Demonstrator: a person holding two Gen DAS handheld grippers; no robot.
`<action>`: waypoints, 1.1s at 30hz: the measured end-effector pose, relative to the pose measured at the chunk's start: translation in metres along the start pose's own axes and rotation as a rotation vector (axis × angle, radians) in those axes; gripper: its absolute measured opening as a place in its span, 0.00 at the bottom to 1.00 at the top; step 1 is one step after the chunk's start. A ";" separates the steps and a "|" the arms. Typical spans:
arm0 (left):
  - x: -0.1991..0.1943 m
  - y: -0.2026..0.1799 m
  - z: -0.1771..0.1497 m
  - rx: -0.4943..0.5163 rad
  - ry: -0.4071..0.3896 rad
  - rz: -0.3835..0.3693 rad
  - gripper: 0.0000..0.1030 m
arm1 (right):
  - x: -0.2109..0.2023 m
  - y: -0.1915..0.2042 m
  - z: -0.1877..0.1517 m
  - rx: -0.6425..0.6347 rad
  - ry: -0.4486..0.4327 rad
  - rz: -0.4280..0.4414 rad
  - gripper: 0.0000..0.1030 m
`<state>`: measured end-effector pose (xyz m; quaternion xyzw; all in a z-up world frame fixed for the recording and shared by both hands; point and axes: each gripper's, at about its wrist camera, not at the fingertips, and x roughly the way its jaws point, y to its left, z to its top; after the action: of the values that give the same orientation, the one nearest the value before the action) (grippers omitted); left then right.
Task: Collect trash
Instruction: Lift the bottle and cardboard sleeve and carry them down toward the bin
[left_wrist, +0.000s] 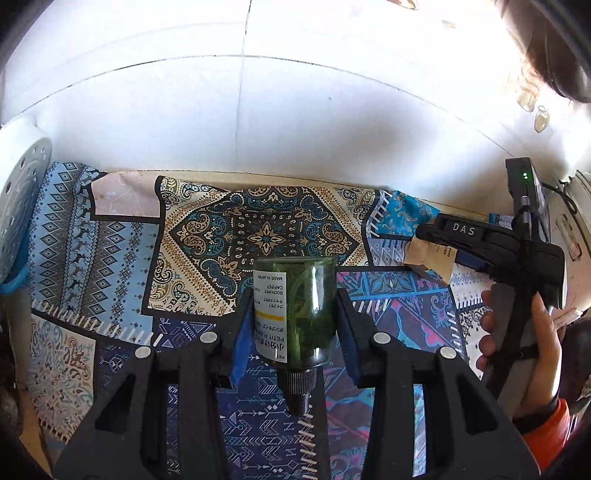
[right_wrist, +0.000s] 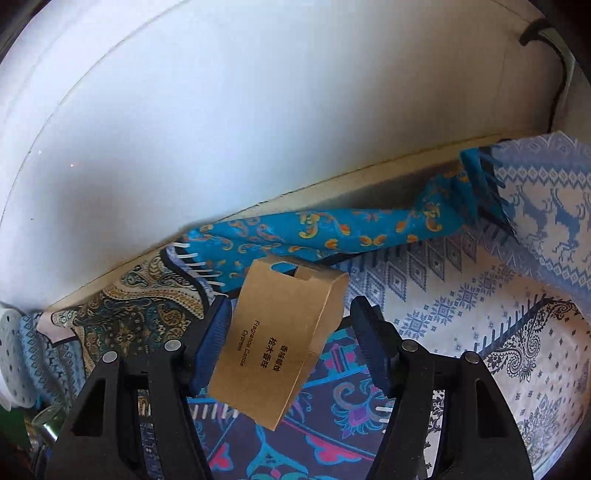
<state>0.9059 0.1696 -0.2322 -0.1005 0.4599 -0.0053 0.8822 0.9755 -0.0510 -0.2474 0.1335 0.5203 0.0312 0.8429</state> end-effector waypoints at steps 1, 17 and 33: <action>-0.001 -0.001 0.001 0.009 -0.002 0.003 0.40 | -0.003 -0.002 -0.002 -0.003 -0.010 -0.003 0.58; -0.066 -0.071 -0.035 0.075 -0.056 -0.012 0.40 | -0.118 -0.052 -0.068 -0.205 -0.078 0.094 0.35; -0.195 -0.156 -0.146 -0.013 -0.193 0.067 0.40 | -0.265 -0.090 -0.164 -0.462 -0.176 0.313 0.35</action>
<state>0.6876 0.0114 -0.1277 -0.0908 0.3760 0.0366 0.9214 0.7015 -0.1571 -0.1096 0.0189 0.3976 0.2666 0.8778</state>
